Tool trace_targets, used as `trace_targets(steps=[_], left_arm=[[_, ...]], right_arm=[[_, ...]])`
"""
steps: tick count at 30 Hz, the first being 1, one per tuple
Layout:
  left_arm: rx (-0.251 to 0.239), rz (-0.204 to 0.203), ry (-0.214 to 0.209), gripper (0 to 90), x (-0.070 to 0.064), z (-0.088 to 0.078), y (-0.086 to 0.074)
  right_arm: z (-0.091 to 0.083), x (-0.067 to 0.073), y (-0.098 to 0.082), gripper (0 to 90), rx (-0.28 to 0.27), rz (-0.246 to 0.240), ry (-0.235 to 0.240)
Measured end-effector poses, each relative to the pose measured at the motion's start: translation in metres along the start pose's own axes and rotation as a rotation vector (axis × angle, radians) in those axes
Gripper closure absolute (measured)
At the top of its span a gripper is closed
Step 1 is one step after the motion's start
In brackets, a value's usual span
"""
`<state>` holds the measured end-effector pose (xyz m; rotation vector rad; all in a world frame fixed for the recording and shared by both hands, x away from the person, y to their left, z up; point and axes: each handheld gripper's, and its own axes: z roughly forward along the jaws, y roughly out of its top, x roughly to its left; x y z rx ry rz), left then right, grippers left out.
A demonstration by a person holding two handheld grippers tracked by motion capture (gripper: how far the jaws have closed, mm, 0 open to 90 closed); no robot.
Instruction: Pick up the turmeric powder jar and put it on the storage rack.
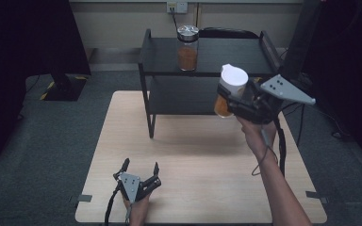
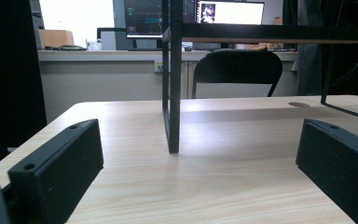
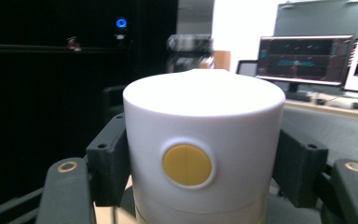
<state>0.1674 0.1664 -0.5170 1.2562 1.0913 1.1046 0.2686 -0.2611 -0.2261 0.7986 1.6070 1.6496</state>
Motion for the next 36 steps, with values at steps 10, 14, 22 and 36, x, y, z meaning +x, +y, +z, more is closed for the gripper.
trace_targets(steps=[10, 14, 22, 36], left_arm=[[0.001, 0.000, -0.001, 0.0, 0.000, 0.000, 0.000], [0.000, 0.001, -0.003, 0.1, 0.000, 0.000, 0.000], [0.001, 0.000, -0.003, 0.3, 0.000, 0.000, 0.000], [0.001, 0.002, -0.008, 0.4, 0.002, 0.000, 0.000]], right_arm=[[0.048, 0.005, 0.040, 30.5, -0.020, 0.014, -0.130], [0.072, 0.005, 0.046, 30.5, -0.010, 0.022, -0.193], [0.108, 0.002, 0.050, 30.4, 0.034, 0.030, -0.273], [0.126, 0.003, 0.045, 30.3, 0.033, 0.016, -0.292]])
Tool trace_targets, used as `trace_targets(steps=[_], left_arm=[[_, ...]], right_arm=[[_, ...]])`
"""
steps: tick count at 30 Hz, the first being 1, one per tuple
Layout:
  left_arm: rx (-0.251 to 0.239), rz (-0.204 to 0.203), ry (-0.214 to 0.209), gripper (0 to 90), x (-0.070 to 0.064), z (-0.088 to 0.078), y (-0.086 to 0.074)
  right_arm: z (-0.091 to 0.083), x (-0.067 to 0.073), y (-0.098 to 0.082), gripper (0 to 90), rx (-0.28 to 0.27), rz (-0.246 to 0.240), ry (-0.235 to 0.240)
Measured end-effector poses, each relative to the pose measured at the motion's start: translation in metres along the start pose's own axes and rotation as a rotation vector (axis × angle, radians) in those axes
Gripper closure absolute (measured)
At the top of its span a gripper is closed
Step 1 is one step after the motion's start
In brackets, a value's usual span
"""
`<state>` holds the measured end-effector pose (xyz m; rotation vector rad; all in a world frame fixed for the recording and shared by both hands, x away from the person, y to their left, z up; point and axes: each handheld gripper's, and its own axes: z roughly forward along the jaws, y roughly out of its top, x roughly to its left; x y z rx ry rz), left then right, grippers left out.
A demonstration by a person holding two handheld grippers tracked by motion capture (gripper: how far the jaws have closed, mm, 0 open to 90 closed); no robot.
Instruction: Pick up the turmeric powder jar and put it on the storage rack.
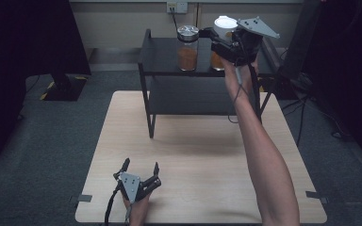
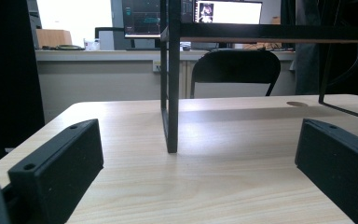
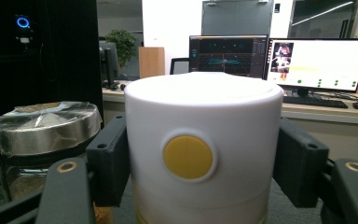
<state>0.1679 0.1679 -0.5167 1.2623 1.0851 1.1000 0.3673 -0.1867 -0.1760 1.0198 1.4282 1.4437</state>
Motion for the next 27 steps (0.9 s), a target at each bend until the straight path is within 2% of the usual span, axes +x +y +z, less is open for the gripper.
trace_targets(steps=[4, 6, 8, 10, 14, 25, 27], left_arm=[[-0.002, -0.003, 0.003, 0.4, -0.001, 0.000, 0.000], [-0.001, -0.002, 0.003, 0.3, -0.001, 0.000, 0.000], [-0.001, -0.001, 0.003, 0.3, -0.001, 0.000, 0.000], [-0.001, -0.001, 0.004, 0.3, -0.001, 0.000, 0.000], [-0.001, -0.002, 0.005, 0.3, -0.001, 0.000, 0.000], [-0.001, -0.001, 0.007, 0.3, -0.001, 0.000, 0.000], [-0.001, -0.002, 0.007, 0.3, -0.001, 0.000, 0.000]], right_arm=[[-0.001, 0.002, -0.004, 28.9, -0.013, 0.004, -0.007], [-0.001, 0.006, -0.010, 14.6, -0.047, -0.005, -0.026], [-0.002, 0.005, -0.011, 8.6, -0.064, 0.014, -0.016], [-0.002, 0.008, -0.013, 1.5, -0.079, 0.005, -0.028], [-0.005, 0.005, -0.013, 0.0, -0.075, 0.027, -0.005], [-0.024, 0.003, -0.013, 0.0, -0.091, 0.033, 0.004], [-0.027, 0.001, -0.013, 0.0, -0.089, 0.044, 0.022]])
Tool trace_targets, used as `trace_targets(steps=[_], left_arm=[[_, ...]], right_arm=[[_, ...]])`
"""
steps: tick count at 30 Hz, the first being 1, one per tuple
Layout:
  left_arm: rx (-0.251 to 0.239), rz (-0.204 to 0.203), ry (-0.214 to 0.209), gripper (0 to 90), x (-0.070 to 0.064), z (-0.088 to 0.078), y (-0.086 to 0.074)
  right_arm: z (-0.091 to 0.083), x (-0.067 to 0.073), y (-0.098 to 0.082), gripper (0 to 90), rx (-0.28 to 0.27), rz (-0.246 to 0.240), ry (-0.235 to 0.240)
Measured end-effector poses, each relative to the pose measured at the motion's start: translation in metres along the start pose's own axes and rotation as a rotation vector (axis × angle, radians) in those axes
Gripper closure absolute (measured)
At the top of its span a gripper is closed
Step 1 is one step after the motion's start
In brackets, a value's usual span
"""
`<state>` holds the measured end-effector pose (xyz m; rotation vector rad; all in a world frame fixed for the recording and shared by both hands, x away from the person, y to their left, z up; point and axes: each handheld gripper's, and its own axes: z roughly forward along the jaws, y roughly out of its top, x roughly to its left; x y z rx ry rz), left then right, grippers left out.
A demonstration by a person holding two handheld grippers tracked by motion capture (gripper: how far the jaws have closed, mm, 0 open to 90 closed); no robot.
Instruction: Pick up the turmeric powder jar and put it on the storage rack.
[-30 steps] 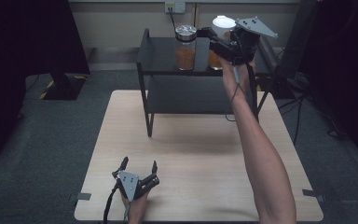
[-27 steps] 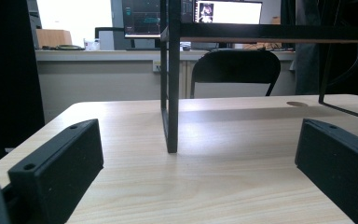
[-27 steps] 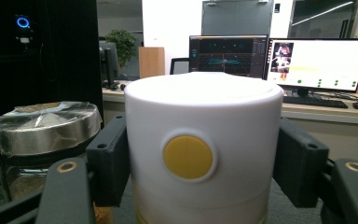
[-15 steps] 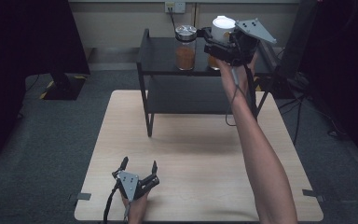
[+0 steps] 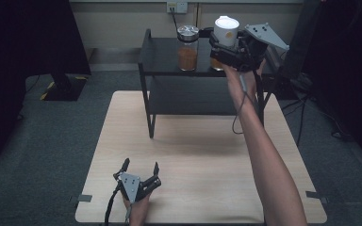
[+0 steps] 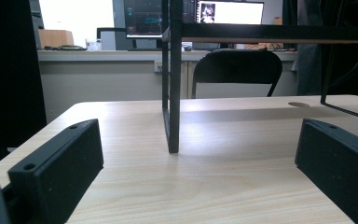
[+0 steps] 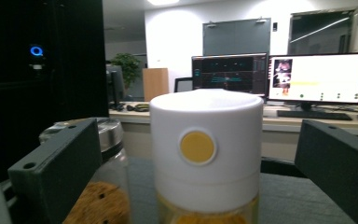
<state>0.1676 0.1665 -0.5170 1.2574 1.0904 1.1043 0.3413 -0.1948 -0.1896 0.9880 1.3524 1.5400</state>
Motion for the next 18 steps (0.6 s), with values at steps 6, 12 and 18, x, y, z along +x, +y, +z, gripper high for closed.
trace_targets(steps=[6, 12, 18], left_arm=[[-0.001, -0.001, 0.001, 0.3, 0.000, 0.000, 0.000], [-0.001, -0.002, 0.004, 0.3, -0.001, 0.000, 0.000], [-0.001, -0.002, 0.003, 0.3, -0.001, 0.000, 0.000]], right_arm=[[-0.018, 0.002, -0.004, 0.0, -0.004, -0.009, 0.022], [-0.043, 0.003, -0.012, 0.0, -0.014, -0.013, 0.021], [-0.067, 0.005, -0.030, 0.0, -0.024, -0.025, 0.029]])
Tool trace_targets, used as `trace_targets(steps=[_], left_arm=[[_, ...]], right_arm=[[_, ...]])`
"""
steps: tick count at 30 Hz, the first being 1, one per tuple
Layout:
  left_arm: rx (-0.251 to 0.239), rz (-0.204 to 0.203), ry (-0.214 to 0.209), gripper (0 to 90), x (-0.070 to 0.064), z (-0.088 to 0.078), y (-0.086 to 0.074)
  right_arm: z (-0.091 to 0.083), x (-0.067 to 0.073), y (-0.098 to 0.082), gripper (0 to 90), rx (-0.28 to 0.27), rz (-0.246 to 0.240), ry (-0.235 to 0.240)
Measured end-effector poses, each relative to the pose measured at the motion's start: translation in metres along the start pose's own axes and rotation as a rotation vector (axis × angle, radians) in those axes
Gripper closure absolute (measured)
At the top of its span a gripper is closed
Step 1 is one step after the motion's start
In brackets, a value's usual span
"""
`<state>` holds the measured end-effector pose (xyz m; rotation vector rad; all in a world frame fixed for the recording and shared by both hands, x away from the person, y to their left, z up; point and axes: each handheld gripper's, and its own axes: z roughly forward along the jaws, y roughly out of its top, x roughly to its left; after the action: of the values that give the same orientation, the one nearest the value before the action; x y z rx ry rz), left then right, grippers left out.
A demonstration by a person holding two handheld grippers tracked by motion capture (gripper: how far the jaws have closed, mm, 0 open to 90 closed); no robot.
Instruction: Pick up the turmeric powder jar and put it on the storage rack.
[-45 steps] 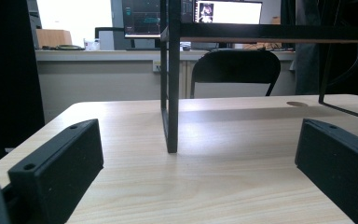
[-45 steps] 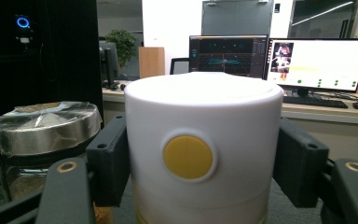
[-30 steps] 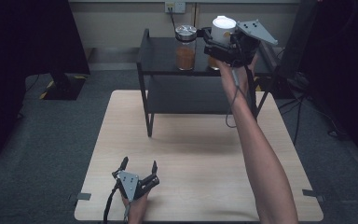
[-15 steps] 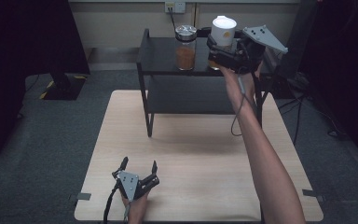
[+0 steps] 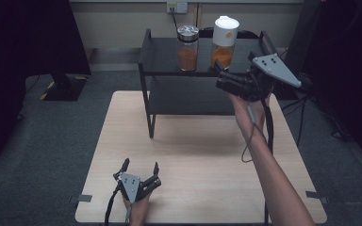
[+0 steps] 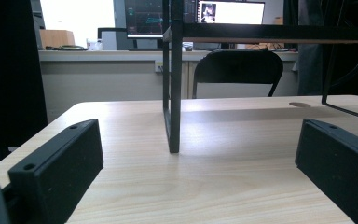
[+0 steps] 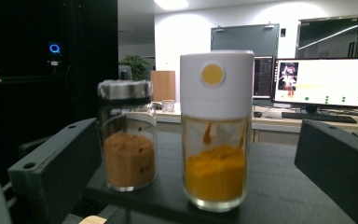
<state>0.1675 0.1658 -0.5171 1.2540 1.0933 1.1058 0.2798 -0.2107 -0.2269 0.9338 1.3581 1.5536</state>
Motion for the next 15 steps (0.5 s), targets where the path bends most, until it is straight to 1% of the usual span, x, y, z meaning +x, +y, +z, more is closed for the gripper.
trace_targets(steps=[7, 10, 15], left_arm=[[0.000, 0.000, -0.001, 0.1, 0.000, 0.000, 0.000], [0.000, 0.000, -0.001, 0.0, 0.000, 0.000, 0.000], [0.000, 0.000, -0.001, 0.1, 0.000, 0.000, 0.000]], right_arm=[[-0.025, -0.003, -0.023, 0.0, 0.000, 0.010, 0.022], [-0.035, -0.003, -0.033, 0.0, -0.005, -0.012, 0.015], [-0.055, -0.006, -0.053, 0.0, -0.019, 0.008, 0.011]])
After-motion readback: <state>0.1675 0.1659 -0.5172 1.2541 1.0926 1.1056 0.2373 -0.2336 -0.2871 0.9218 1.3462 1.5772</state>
